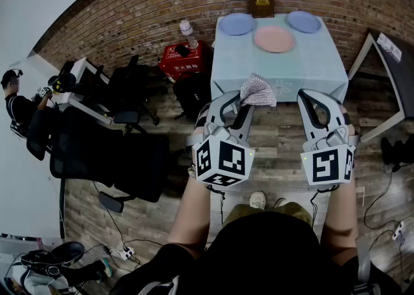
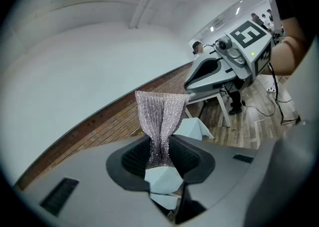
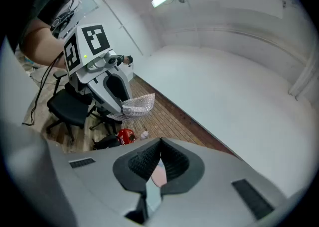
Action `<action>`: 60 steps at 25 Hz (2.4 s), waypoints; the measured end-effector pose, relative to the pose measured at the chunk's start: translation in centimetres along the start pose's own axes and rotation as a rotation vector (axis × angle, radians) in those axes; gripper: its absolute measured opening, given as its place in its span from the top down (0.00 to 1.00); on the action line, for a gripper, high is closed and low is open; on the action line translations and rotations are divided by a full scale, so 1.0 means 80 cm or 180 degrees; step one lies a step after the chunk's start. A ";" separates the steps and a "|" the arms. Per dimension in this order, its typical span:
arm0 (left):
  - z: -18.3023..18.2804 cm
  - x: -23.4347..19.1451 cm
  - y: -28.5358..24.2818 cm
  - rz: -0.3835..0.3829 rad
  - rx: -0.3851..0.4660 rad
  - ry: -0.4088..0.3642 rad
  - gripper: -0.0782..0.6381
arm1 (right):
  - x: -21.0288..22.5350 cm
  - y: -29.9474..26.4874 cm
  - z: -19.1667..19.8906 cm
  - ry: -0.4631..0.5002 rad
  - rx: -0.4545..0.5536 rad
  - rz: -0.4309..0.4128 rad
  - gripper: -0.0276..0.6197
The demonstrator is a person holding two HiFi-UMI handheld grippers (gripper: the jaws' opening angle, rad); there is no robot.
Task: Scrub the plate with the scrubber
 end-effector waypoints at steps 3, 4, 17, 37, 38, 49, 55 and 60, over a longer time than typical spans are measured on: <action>-0.001 -0.003 -0.004 -0.0011 0.0015 -0.0004 0.71 | 0.002 -0.004 0.001 -0.0019 0.0010 0.0003 0.90; -0.001 -0.003 -0.005 -0.0013 0.0017 -0.0004 0.71 | 0.002 -0.005 0.001 -0.0016 0.0016 0.0002 0.90; 0.002 -0.008 -0.007 0.0034 0.0045 -0.0024 0.71 | -0.001 -0.014 -0.005 -0.0042 0.0063 -0.0077 0.90; 0.026 -0.033 0.008 -0.0024 0.0064 -0.0003 0.70 | -0.018 -0.032 -0.024 -0.0017 0.0143 -0.0149 0.90; 0.027 -0.036 0.006 -0.0033 0.0064 -0.0009 0.70 | -0.018 -0.036 -0.023 -0.0019 0.0152 -0.0143 0.90; 0.038 -0.085 -0.040 -0.0240 0.0008 -0.0047 0.70 | 0.004 -0.121 -0.008 0.0020 0.0371 -0.0142 0.90; 0.061 -0.116 -0.096 -0.0322 -0.0110 -0.0069 0.70 | 0.009 -0.199 0.022 0.0019 0.0458 -0.0232 0.90; 0.070 -0.154 -0.170 -0.0279 -0.0173 -0.0037 0.70 | 0.036 -0.279 0.056 0.0030 0.0430 -0.0260 0.90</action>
Point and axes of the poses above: the fingertips, and each gripper's own axes: y backward along the fingers, x to its right, z out of its underside, the point moved 8 cm from there along y, backward along the fingers, and after that the axes turned 5 degrees about y, right-handed, at the moved point
